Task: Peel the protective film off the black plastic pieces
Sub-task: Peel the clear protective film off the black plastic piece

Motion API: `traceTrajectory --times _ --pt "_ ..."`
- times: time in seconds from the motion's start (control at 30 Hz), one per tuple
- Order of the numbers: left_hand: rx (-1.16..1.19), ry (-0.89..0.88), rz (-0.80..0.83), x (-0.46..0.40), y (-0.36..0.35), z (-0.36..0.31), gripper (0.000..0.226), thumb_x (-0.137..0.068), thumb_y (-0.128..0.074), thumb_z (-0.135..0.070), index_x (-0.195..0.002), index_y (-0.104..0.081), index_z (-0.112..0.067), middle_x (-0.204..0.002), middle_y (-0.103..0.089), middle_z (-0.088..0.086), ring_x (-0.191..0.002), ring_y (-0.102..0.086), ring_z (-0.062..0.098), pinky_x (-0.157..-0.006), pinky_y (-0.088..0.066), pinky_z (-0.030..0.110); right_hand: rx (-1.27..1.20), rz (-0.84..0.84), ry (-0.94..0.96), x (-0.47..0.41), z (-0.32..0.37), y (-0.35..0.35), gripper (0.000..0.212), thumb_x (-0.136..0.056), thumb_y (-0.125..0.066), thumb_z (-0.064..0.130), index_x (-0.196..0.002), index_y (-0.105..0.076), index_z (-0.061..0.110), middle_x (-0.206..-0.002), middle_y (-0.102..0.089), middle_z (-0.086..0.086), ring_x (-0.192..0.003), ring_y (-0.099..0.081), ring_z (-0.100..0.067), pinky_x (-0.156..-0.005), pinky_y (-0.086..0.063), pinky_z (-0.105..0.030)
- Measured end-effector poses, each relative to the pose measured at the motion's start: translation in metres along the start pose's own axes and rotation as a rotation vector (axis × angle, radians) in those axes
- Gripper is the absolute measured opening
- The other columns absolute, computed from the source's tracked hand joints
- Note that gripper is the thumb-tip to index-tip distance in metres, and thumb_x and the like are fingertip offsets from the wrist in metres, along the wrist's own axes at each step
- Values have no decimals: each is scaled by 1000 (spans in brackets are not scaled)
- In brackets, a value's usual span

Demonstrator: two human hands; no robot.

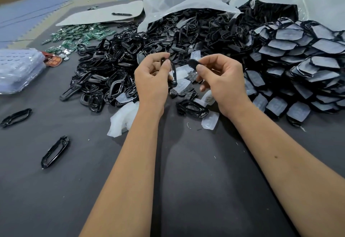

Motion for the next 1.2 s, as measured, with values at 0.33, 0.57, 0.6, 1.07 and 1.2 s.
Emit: traceTrajectory --times 0.33,0.57,0.6,1.07,1.2 --pt "190 192 139 7 -10 6 3 -100 -67 -9 -98 -70 -10 -70 -72 -2 -68 -73 14 -60 -58 25 79 123 -30 7 1 -11 8 -94 -73 2 -91 -66 5 -77 -74 0 -69 -72 -14 -49 -55 -25" --pt "228 258 247 12 -20 6 19 -91 -79 -11 -109 -73 -8 -91 -78 3 -88 -75 15 -78 -60 26 10 -20 -96 4 -4 -4 13 -96 -71 4 -94 -61 -5 -70 -74 -11 -61 -74 -28 -52 -58 -30" --pt "108 169 253 13 -21 2 18 -89 -81 -14 -106 -74 -12 -91 -78 1 -87 -75 14 -76 -60 27 5 -20 -107 5 -5 -5 14 -97 -71 5 -94 -60 -3 -71 -73 -13 -62 -75 -30 -52 -59 -32" --pt "-99 136 92 6 -7 14 19 -93 -72 -1 -102 -78 -17 -82 -76 15 -67 -72 15 -67 -65 44 336 -143 25 0 1 10 5 -94 -74 13 -90 -76 15 -71 -71 -1 -52 -63 -12 -53 -53 -29" --pt "-185 101 155 8 -11 15 22 -90 -75 -2 -105 -77 -17 -71 -71 2 -63 -72 16 -69 -62 36 507 -68 128 2 8 3 6 -94 -72 14 -91 -76 16 -77 -71 6 -64 -66 -12 -64 -59 -33"
Point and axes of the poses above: each hand's wrist, its own x-axis away from the middle knuckle, its own y-axis out of the back of the hand, z = x × y, the point moved 4 cm from there along -x, towards the middle knuckle
